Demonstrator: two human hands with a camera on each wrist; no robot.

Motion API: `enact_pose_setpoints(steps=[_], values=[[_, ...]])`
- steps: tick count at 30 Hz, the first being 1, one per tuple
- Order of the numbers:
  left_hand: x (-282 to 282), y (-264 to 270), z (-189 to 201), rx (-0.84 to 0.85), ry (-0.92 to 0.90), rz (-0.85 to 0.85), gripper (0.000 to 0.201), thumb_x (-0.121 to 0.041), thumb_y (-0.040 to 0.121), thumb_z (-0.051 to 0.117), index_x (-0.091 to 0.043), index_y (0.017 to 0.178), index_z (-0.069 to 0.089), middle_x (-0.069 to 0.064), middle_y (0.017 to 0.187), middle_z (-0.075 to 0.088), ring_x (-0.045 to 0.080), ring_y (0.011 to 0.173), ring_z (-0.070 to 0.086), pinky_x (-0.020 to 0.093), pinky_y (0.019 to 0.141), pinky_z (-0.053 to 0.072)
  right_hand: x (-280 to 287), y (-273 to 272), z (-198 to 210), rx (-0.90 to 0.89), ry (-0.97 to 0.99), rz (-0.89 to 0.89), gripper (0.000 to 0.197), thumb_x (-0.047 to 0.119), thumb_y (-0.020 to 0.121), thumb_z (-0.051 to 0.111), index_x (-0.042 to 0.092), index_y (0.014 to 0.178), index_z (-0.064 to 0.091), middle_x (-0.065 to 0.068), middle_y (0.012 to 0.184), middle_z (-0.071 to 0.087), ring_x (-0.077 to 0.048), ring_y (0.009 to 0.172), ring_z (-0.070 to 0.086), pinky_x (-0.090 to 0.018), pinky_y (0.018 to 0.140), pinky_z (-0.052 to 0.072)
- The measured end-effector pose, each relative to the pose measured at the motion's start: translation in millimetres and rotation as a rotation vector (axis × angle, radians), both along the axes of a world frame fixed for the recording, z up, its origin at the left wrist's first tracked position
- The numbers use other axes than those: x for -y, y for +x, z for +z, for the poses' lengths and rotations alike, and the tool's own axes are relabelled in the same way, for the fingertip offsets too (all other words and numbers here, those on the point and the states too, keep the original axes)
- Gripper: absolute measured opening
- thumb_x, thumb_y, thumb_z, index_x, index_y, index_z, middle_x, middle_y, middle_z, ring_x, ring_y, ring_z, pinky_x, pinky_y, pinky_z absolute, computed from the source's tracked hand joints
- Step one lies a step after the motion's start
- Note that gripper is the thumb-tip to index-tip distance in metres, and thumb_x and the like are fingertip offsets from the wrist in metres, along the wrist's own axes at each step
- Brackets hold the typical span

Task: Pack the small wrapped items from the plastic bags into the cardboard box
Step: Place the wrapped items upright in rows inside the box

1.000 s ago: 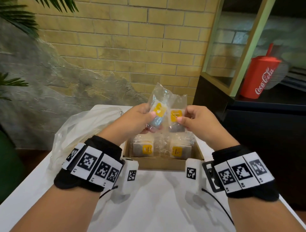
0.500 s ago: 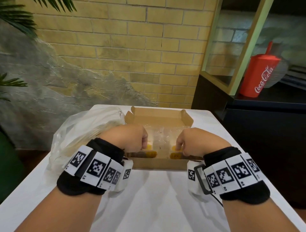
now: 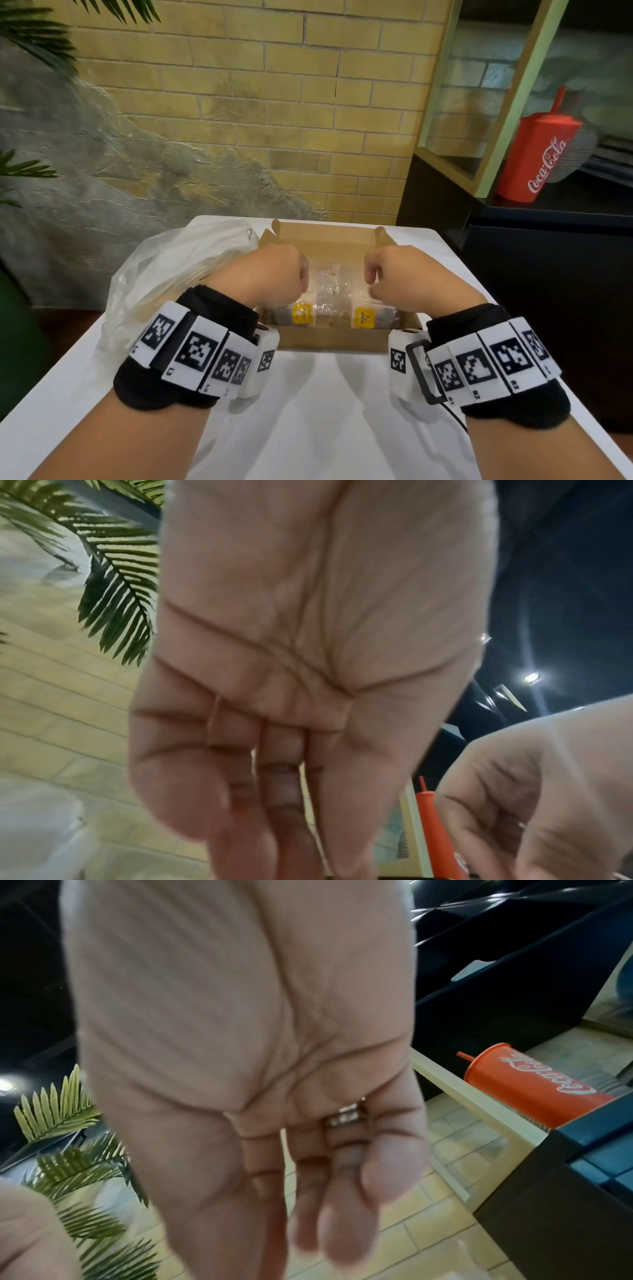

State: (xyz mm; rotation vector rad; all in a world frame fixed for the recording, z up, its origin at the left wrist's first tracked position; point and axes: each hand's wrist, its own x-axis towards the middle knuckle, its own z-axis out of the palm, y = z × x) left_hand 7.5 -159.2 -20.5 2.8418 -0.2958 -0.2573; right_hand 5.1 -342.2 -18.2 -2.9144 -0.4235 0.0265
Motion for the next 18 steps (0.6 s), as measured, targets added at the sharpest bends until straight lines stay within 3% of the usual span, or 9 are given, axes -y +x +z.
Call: enact_pose_setpoints(steps=[2, 4, 5, 7, 9, 12, 16, 18], values=[[6.5, -2.9, -0.8, -0.107, 0.04, -0.032, 0.031, -0.002, 0.087, 0.041, -0.02, 0.089, 0.067, -0.007, 0.081, 0.061, 0.011, 0.072, 0.054, 0.019, 0.057, 0.042, -3.9, -3.4, 1.1, -0.14, -0.008, 0.053, 0.011, 0.021, 0.089, 0.055, 0.02, 0.08, 0.061, 0.002, 0.082, 0.06, -0.015, 0.08, 0.055, -0.021, 0.063, 0.04], [12.8, -5.4, -3.4, -0.212, 0.129, -0.067, 0.035, -0.004, 0.091, 0.039, -0.017, 0.106, 0.068, -0.008, 0.088, 0.064, 0.011, 0.073, 0.055, 0.017, 0.055, 0.04, -9.1, -6.3, -1.6, -0.319, -0.061, 0.062, 0.03, 0.033, 0.095, 0.047, 0.016, 0.072, 0.056, 0.001, 0.074, 0.055, -0.015, 0.073, 0.051, -0.024, 0.067, 0.04], [14.3, -5.5, -4.6, -0.241, 0.184, -0.084, 0.037, -0.005, 0.092, 0.038, -0.017, 0.112, 0.067, -0.006, 0.099, 0.066, 0.013, 0.081, 0.056, 0.018, 0.06, 0.041, -11.1, -5.9, -4.0, -0.384, -0.096, 0.047, 0.036, 0.038, 0.096, 0.042, 0.014, 0.071, 0.054, 0.0, 0.074, 0.052, -0.017, 0.075, 0.05, -0.025, 0.072, 0.039], [14.0, -4.3, -7.6, -0.285, 0.241, -0.081, 0.036, -0.009, 0.091, 0.039, -0.015, 0.113, 0.067, 0.001, 0.115, 0.065, 0.018, 0.091, 0.056, 0.025, 0.073, 0.044, -12.6, -3.8, -8.3, -0.455, -0.152, 0.011, 0.044, 0.046, 0.097, 0.034, 0.011, 0.094, 0.061, -0.004, 0.09, 0.055, -0.02, 0.089, 0.049, -0.03, 0.087, 0.039], [11.2, -1.8, -10.7, -0.303, 0.276, -0.081, 0.034, -0.012, 0.089, 0.041, -0.012, 0.111, 0.067, 0.006, 0.117, 0.065, 0.022, 0.095, 0.058, 0.031, 0.082, 0.047, -11.2, -3.3, -8.5, -0.488, -0.185, -0.021, 0.052, 0.05, 0.097, 0.03, 0.011, 0.115, 0.059, -0.008, 0.11, 0.055, -0.021, 0.098, 0.048, -0.033, 0.094, 0.037], [8.5, 2.7, -14.1, -0.309, 0.321, -0.076, 0.034, -0.016, 0.088, 0.041, -0.012, 0.112, 0.065, 0.007, 0.117, 0.064, 0.026, 0.108, 0.058, 0.037, 0.094, 0.047, -9.1, -5.2, -6.9, -0.485, -0.232, -0.05, 0.052, 0.049, 0.097, 0.031, 0.01, 0.124, 0.053, -0.01, 0.126, 0.053, -0.025, 0.114, 0.049, -0.033, 0.097, 0.035], [9.4, 4.7, -15.6, -0.317, 0.348, -0.094, 0.033, -0.017, 0.091, 0.04, -0.01, 0.115, 0.063, 0.008, 0.118, 0.061, 0.027, 0.109, 0.056, 0.037, 0.097, 0.047, -8.9, -5.3, -7.3, -0.474, -0.28, -0.057, 0.048, 0.044, 0.097, 0.036, 0.008, 0.125, 0.052, -0.008, 0.125, 0.055, -0.025, 0.115, 0.05, -0.031, 0.092, 0.036], [8.5, 3.8, -15.1, -0.303, 0.283, -0.039, 0.032, -0.018, 0.091, 0.043, -0.01, 0.115, 0.063, 0.005, 0.111, 0.062, 0.025, 0.1, 0.057, 0.032, 0.09, 0.048, -7.9, -4.8, -6.6, -0.475, -0.285, -0.06, 0.047, 0.043, 0.097, 0.037, 0.008, 0.123, 0.053, -0.008, 0.119, 0.055, -0.024, 0.111, 0.051, -0.029, 0.088, 0.035]])
